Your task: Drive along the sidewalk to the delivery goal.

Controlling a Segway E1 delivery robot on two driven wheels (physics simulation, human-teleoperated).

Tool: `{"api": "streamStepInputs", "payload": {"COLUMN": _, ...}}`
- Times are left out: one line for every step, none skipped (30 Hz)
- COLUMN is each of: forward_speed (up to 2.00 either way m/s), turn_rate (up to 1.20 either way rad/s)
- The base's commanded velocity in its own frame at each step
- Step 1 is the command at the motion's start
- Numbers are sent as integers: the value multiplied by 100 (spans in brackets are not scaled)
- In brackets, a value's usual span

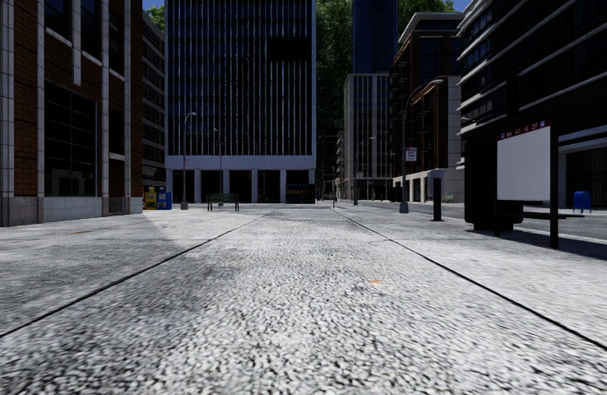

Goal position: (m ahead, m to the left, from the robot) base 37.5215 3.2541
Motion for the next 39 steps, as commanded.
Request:
{"api": "streamStepInputs", "payload": {"forward_speed": 0, "turn_rate": 0}}
{"api": "streamStepInputs", "payload": {"forward_speed": 0, "turn_rate": 0}}
{"api": "streamStepInputs", "payload": {"forward_speed": 0, "turn_rate": 0}}
{"api": "streamStepInputs", "payload": {"forward_speed": 0, "turn_rate": 0}}
{"api": "streamStepInputs", "payload": {"forward_speed": 0, "turn_rate": 0}}
{"api": "streamStepInputs", "payload": {"forward_speed": 0, "turn_rate": 0}}
{"api": "streamStepInputs", "payload": {"forward_speed": 0, "turn_rate": 0}}
{"api": "streamStepInputs", "payload": {"forward_speed": 0, "turn_rate": 0}}
{"api": "streamStepInputs", "payload": {"forward_speed": 0, "turn_rate": 0}}
{"api": "streamStepInputs", "payload": {"forward_speed": 0, "turn_rate": 0}}
{"api": "streamStepInputs", "payload": {"forward_speed": 0, "turn_rate": 0}}
{"api": "streamStepInputs", "payload": {"forward_speed": 0, "turn_rate": 0}}
{"api": "streamStepInputs", "payload": {"forward_speed": 0, "turn_rate": 0}}
{"api": "streamStepInputs", "payload": {"forward_speed": 0, "turn_rate": 0}}
{"api": "streamStepInputs", "payload": {"forward_speed": 0, "turn_rate": 0}}
{"api": "streamStepInputs", "payload": {"forward_speed": 0, "turn_rate": 0}}
{"api": "streamStepInputs", "payload": {"forward_speed": 0, "turn_rate": 0}}
{"api": "streamStepInputs", "payload": {"forward_speed": 0, "turn_rate": 0}}
{"api": "streamStepInputs", "payload": {"forward_speed": 0, "turn_rate": 0}}
{"api": "streamStepInputs", "payload": {"forward_speed": 0, "turn_rate": 0}}
{"api": "streamStepInputs", "payload": {"forward_speed": 0, "turn_rate": 0}}
{"api": "streamStepInputs", "payload": {"forward_speed": 0, "turn_rate": 0}}
{"api": "streamStepInputs", "payload": {"forward_speed": 0, "turn_rate": 0}}
{"api": "streamStepInputs", "payload": {"forward_speed": 0, "turn_rate": 0}}
{"api": "streamStepInputs", "payload": {"forward_speed": 0, "turn_rate": 0}}
{"api": "streamStepInputs", "payload": {"forward_speed": 0, "turn_rate": 0}}
{"api": "streamStepInputs", "payload": {"forward_speed": 0, "turn_rate": 0}}
{"api": "streamStepInputs", "payload": {"forward_speed": 0, "turn_rate": 0}}
{"api": "streamStepInputs", "payload": {"forward_speed": 0, "turn_rate": 0}}
{"api": "streamStepInputs", "payload": {"forward_speed": 0, "turn_rate": 0}}
{"api": "streamStepInputs", "payload": {"forward_speed": 40, "turn_rate": 0}}
{"api": "streamStepInputs", "payload": {"forward_speed": 40, "turn_rate": 0}}
{"api": "streamStepInputs", "payload": {"forward_speed": 64, "turn_rate": 0}}
{"api": "streamStepInputs", "payload": {"forward_speed": 71, "turn_rate": 0}}
{"api": "streamStepInputs", "payload": {"forward_speed": 72, "turn_rate": 0}}
{"api": "streamStepInputs", "payload": {"forward_speed": 72, "turn_rate": 0}}
{"api": "streamStepInputs", "payload": {"forward_speed": 72, "turn_rate": 0}}
{"api": "streamStepInputs", "payload": {"forward_speed": 72, "turn_rate": 0}}
{"api": "streamStepInputs", "payload": {"forward_speed": 72, "turn_rate": 0}}
